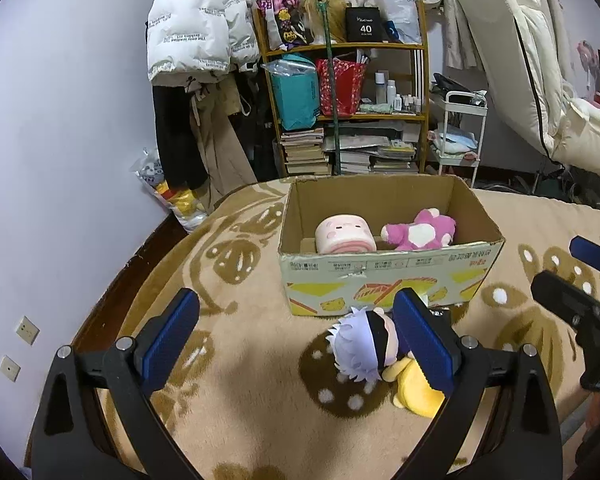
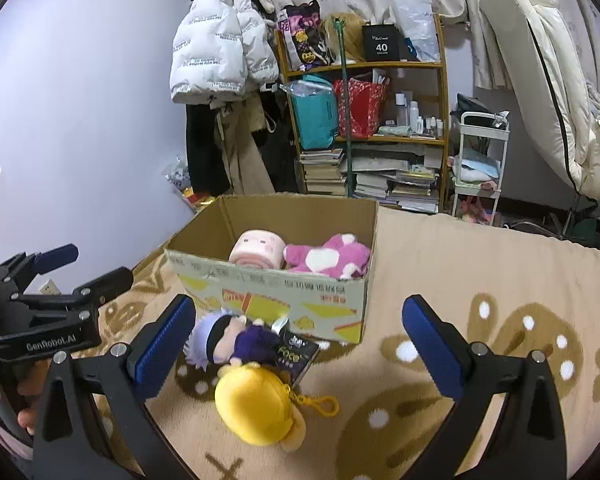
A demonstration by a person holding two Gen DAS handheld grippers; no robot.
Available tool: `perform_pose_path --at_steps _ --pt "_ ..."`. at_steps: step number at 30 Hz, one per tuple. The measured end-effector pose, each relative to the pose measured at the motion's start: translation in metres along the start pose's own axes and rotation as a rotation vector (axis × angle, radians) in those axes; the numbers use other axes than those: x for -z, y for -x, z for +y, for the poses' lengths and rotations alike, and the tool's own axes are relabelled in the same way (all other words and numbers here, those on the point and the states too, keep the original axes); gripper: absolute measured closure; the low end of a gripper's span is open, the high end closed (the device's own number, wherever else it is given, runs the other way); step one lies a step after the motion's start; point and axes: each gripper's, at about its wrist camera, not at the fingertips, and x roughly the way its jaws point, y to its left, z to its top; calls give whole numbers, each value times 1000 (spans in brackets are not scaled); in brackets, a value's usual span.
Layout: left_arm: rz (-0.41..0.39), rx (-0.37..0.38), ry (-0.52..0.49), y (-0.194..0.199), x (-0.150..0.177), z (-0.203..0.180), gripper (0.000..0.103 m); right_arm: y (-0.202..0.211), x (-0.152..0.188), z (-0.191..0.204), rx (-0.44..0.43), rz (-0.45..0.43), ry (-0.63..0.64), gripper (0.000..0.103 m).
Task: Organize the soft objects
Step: 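Move both open grippers down toward the white-haired doll and yellow plush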
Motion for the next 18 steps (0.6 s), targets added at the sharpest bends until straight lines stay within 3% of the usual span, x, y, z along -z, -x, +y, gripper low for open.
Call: perform_pose_path --at_steps 18 --pt "99 52 87 -29 13 16 6 -17 18 10 60 102 4 0"
